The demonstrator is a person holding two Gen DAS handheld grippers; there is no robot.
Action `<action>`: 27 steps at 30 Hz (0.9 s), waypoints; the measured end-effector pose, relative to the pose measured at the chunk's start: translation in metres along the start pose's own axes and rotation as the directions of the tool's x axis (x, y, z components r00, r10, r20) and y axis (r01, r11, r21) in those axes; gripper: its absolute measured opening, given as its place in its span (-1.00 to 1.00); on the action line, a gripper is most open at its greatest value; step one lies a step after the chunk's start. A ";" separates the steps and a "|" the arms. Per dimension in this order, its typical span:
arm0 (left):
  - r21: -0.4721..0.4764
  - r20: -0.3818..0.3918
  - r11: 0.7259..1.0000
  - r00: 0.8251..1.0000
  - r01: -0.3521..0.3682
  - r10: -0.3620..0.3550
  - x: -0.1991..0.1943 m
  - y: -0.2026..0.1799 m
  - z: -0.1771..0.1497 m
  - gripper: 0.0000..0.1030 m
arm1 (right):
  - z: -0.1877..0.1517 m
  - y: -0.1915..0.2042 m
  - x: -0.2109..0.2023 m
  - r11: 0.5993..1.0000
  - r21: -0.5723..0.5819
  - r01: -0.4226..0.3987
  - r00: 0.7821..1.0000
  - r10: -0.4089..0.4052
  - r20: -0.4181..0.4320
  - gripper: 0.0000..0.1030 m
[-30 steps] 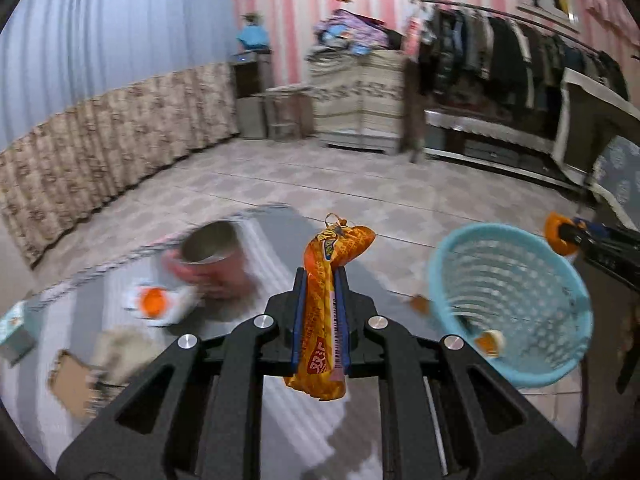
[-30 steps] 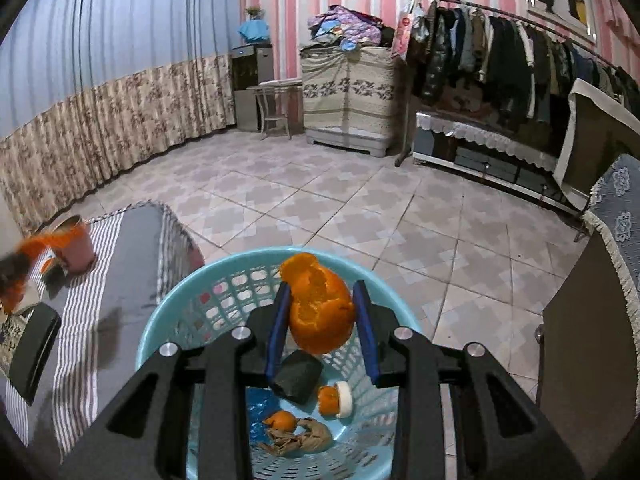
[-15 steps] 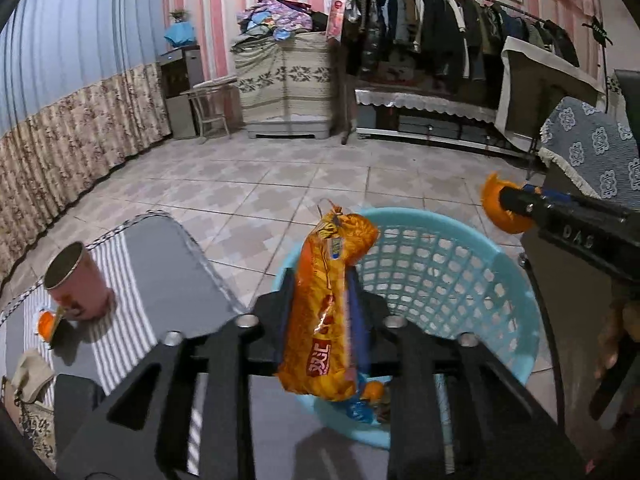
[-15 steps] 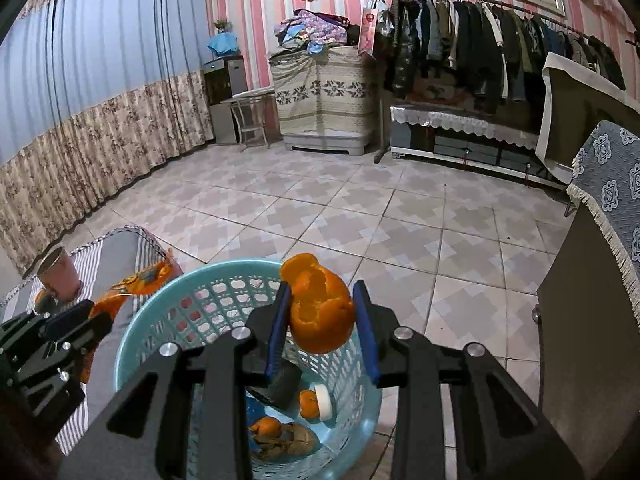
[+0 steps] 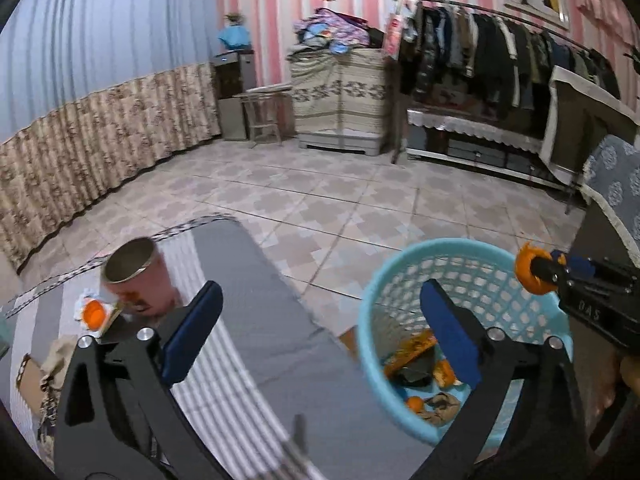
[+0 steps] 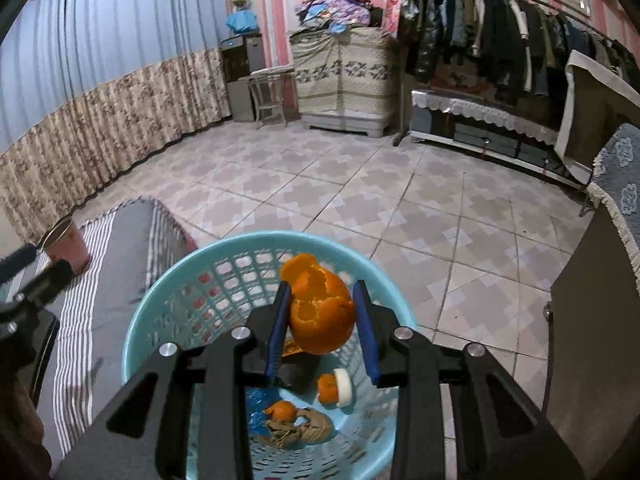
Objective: Collect trash
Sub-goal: 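Carry snack bag and peel to the blue basket and open both tools, then grasp the beige cloth mask with the left tool while the right tool grasps the orange lid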
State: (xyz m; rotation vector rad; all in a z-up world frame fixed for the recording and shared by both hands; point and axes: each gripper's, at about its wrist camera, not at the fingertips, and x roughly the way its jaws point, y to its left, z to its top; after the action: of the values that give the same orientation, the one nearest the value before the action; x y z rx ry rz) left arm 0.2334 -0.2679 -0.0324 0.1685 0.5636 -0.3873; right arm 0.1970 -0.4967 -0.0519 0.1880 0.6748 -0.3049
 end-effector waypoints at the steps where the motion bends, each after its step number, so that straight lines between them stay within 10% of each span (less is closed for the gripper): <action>1: -0.007 -0.001 1.000 1.000 -0.012 0.012 -0.001 0.006 -0.001 0.88 | -0.001 0.004 0.001 1.000 -0.008 -0.008 1.000 0.008 -0.005 -0.36; 3: -0.021 -0.004 0.999 0.999 -0.034 0.034 -0.005 0.018 -0.005 0.89 | -0.002 0.010 0.002 0.999 -0.015 -0.030 1.000 0.029 -0.008 -0.30; 6: -0.050 -0.006 0.997 0.998 -0.066 0.065 -0.012 0.038 -0.008 0.89 | -0.003 0.017 -0.005 0.999 -0.026 -0.027 0.999 0.028 0.028 0.50; 10: -0.076 0.003 0.991 0.994 -0.108 0.109 -0.024 0.068 -0.011 0.89 | -0.004 0.022 -0.010 0.999 -0.033 -0.018 0.998 0.020 0.059 0.76; 27: -0.148 -0.106 0.920 0.930 -0.364 0.351 -0.036 0.238 -0.056 0.88 | -0.017 0.077 -0.009 0.994 -0.101 0.034 0.998 -0.028 0.051 0.84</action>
State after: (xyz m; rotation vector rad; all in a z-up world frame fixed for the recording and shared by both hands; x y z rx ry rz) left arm 0.2743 -0.0244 -0.0473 0.1240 0.6253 0.0238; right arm 0.2061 -0.4182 -0.0536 0.0726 0.6429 -0.3033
